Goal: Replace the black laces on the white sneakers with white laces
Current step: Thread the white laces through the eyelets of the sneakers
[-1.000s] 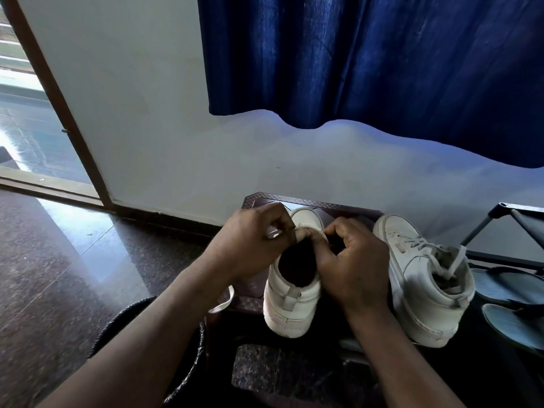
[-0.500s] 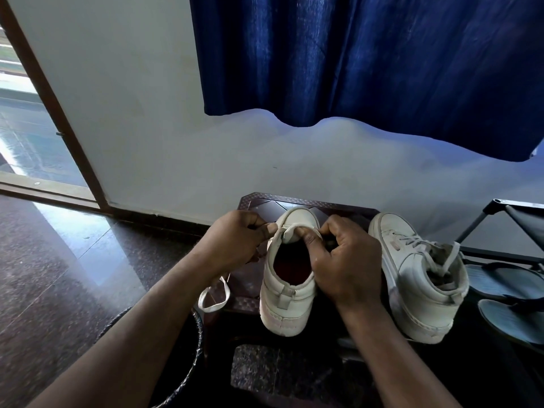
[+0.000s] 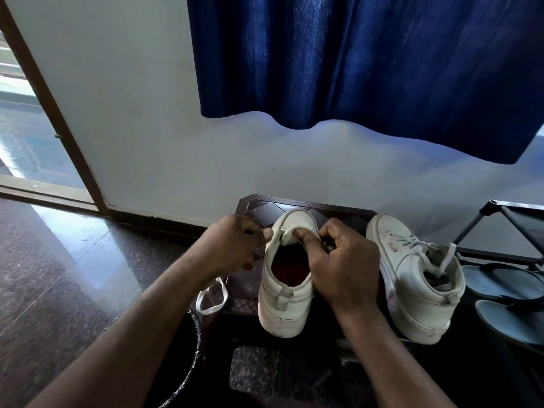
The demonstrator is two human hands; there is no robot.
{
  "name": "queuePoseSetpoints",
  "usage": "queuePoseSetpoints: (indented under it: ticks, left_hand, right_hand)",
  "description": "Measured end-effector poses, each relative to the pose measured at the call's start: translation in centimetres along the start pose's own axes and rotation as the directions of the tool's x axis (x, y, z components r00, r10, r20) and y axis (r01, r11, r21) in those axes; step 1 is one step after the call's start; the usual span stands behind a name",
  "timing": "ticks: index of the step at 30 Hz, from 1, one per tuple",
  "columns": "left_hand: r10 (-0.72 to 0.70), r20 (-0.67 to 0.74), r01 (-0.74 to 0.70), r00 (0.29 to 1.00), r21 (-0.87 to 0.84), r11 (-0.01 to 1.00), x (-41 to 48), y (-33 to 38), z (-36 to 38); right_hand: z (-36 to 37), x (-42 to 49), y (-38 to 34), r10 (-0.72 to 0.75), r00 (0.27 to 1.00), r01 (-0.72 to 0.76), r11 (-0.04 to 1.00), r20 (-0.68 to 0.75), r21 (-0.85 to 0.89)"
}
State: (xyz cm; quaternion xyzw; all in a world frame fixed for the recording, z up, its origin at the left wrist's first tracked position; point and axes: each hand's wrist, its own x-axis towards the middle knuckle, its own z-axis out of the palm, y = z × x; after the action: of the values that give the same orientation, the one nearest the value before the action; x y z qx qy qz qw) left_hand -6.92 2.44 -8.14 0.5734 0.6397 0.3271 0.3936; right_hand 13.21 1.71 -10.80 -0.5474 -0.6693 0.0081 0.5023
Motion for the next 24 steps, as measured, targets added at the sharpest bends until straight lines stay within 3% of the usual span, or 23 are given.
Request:
queuePoseSetpoints:
  ticks: [6,10,12,18,24]
  left_hand:
    - [0.096,0.010,-0.096,0.995,-0.039,0.995,-0.4,0.0,-0.2]
    - [0.123,0.090,-0.112,0.988,-0.121,0.986,-1.0,0.0,-0.4]
    - [0.121,0.085,-0.110,0.989,-0.128,0.986,-1.2,0.1,-0.3]
    - [0.114,0.070,-0.106,0.991,-0.114,0.988,-2.1,0.4,-1.3]
    - [0.084,0.000,-0.078,0.996,-0.372,0.925,-3.7,3.2,-2.2]
  right_hand:
    - [-0.2,0.1,0.5,0.090,0.994,-0.092,0.995,0.055,0.043]
    - [-1.1,0.1,0.0,0.180,0.974,-0.170,0.982,0.139,-0.084]
    - [-1.8,0.4,-0.1,0.238,0.943,-0.217,0.970,0.232,-0.111]
    - [-4.7,1.6,0.5,0.244,0.796,-0.350,0.932,0.554,0.091]
    - [-8.6,2.8,-0.8,0.254,0.802,-0.354,0.931,0.540,0.088]
